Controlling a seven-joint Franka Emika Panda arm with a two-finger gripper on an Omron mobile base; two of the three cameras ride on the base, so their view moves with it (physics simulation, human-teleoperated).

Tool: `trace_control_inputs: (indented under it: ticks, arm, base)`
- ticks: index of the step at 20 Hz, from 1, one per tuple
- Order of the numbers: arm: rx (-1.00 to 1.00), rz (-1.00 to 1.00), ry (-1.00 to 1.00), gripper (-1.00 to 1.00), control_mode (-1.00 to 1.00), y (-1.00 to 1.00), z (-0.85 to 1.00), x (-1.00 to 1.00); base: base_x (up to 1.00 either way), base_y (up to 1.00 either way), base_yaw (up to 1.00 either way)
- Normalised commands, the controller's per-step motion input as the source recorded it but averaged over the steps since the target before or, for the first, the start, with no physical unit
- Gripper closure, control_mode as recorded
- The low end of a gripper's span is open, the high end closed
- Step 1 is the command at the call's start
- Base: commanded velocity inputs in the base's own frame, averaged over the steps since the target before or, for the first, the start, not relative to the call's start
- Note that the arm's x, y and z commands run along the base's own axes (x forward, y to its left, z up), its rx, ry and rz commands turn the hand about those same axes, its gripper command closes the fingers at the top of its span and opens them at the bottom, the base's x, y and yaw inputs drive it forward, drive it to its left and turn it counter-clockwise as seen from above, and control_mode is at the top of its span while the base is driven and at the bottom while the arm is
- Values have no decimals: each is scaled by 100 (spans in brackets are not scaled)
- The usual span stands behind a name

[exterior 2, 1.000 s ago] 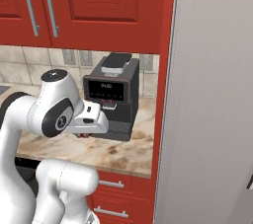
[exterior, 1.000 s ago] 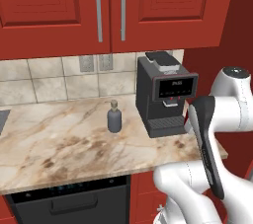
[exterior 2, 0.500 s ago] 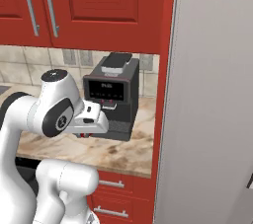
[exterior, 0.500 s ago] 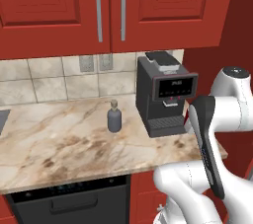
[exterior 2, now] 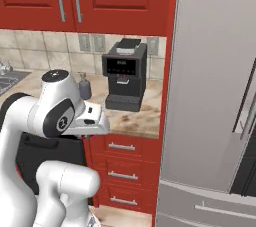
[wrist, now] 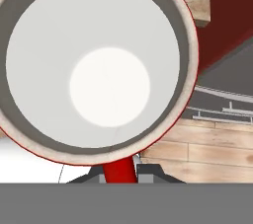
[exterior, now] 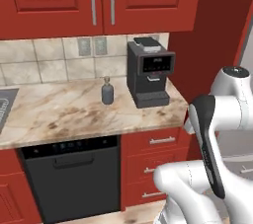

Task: Pick the mug from the counter and place it inside the microwave. Then close the microwave.

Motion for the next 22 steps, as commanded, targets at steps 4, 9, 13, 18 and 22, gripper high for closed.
trace_control_inputs:
  ticks: [4,9,13,18,22]
  arm:
    - [0,0,0,100,100,0,0,0]
    - [0,0,0,100,100,0,0,0]
    - [0,0,0,100,100,0,0,0]
    - [0,0,0,100,100,0,0,0]
    - [0,0,0,100,100,0,0,0]
  base:
    - [-66,4,-17]
    - [-20,-10,-57]
    - [0,-21,-80]
    - [0,-22,-80]
    - [5,-28,-73]
